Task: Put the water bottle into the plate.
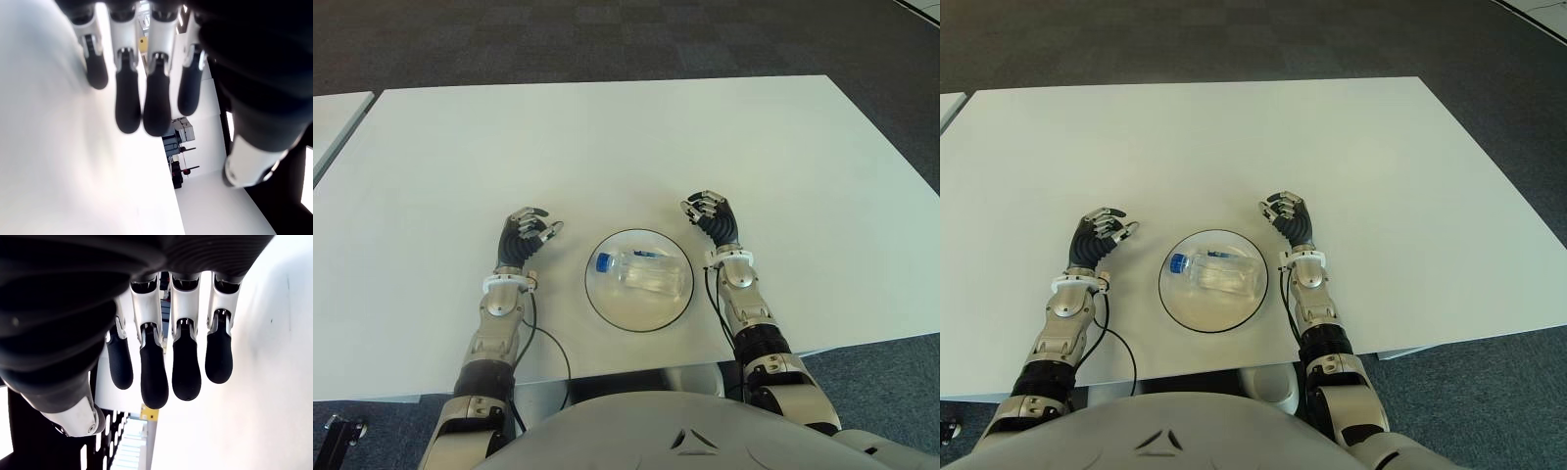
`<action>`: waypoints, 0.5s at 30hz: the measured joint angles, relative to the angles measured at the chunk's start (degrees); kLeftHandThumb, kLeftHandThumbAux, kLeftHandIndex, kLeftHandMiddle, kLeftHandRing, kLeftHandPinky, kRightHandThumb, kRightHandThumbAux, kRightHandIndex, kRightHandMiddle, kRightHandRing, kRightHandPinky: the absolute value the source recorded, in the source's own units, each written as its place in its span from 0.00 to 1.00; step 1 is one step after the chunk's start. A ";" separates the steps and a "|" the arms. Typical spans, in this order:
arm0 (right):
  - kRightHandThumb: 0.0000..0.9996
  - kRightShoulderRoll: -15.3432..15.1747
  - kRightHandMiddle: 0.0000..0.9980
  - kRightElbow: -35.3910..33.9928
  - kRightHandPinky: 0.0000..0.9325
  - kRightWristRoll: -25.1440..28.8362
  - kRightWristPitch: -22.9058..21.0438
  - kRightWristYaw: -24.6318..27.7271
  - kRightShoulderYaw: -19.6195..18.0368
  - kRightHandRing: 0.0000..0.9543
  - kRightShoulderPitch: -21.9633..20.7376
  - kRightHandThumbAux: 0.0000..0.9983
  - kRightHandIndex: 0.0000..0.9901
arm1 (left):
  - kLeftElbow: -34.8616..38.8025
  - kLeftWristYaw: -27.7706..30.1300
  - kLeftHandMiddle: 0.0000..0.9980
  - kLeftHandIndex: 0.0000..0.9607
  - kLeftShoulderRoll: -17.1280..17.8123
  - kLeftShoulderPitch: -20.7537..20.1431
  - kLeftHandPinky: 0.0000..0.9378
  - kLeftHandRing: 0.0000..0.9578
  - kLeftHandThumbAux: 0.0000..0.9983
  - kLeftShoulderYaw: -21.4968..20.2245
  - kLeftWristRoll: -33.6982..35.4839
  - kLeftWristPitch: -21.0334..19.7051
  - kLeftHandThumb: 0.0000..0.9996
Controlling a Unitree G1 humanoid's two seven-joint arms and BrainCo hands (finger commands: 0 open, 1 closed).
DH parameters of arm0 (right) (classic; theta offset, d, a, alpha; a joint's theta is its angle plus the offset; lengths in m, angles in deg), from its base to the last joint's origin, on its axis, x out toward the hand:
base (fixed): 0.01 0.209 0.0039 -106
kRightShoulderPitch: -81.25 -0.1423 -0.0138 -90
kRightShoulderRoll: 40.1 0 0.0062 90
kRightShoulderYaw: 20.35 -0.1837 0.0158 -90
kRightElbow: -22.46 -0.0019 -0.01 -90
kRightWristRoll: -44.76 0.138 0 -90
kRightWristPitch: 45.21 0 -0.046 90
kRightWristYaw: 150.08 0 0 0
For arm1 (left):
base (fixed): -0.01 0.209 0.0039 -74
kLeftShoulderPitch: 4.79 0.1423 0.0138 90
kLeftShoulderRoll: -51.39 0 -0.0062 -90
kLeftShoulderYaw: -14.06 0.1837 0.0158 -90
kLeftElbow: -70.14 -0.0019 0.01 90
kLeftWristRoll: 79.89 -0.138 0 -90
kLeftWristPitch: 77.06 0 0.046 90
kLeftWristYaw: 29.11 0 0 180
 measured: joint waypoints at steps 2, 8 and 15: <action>0.71 0.00 0.64 0.05 0.65 0.03 0.01 0.09 -0.01 0.68 0.00 0.73 0.44 | -0.38 0.35 0.64 0.45 0.01 -0.16 0.65 0.66 0.72 -0.13 0.22 0.19 0.70; 0.71 -0.02 0.64 0.30 0.64 0.17 0.16 0.39 -0.03 0.67 0.00 0.73 0.44 | -1.70 1.42 0.63 0.45 0.01 -0.62 0.65 0.66 0.72 -0.63 0.97 1.14 0.70; 0.71 -0.04 0.64 0.45 0.65 0.29 0.49 0.55 -0.08 0.68 -0.01 0.73 0.44 | -2.93 1.83 0.63 0.45 0.01 -0.89 0.65 0.66 0.72 -0.80 1.28 2.61 0.70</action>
